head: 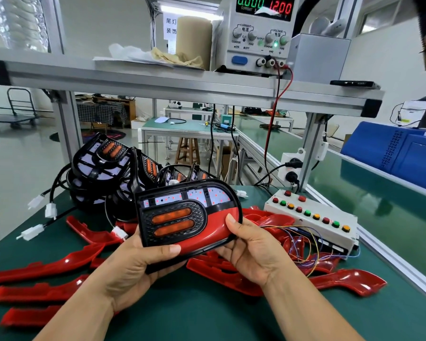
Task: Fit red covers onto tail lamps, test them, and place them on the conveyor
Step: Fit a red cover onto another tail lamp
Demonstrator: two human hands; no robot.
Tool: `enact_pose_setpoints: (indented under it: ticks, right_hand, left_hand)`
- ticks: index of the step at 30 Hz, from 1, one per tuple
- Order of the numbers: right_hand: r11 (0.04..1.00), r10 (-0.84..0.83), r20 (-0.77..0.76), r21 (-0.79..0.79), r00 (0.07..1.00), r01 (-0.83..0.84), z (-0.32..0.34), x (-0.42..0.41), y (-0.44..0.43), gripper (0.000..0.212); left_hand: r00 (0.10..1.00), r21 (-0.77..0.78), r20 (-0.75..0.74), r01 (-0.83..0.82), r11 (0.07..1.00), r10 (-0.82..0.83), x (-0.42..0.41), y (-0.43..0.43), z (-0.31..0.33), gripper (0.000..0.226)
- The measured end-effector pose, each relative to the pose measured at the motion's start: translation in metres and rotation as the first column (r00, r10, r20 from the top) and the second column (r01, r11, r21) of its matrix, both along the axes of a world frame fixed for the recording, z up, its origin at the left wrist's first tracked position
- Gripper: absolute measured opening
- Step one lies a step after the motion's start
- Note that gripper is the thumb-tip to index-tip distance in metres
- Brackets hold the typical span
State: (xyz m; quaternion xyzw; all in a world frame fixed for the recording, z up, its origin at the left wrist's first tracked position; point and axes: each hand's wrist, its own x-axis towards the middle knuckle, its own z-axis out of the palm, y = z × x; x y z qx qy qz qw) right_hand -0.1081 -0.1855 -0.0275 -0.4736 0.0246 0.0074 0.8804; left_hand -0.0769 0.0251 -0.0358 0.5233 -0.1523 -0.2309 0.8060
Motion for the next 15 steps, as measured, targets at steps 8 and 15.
enact_pose_setpoints:
  ticks: [8, 15]
  right_hand:
    - [1.0, 0.026, 0.013, -0.015, 1.0, -0.026, 0.003, 0.0, -0.003, 0.037]
    - [0.976, 0.216, 0.042, -0.024, 0.976, -0.215, 0.003, -0.008, -0.016, 0.061]
  left_hand:
    - [1.0, -0.021, -0.003, 0.008, 1.0, -0.008, 0.001, 0.0, -0.001, 0.074]
    - [0.995, 0.065, 0.051, 0.088, 0.994, -0.091, 0.005, 0.009, -0.003, 0.091]
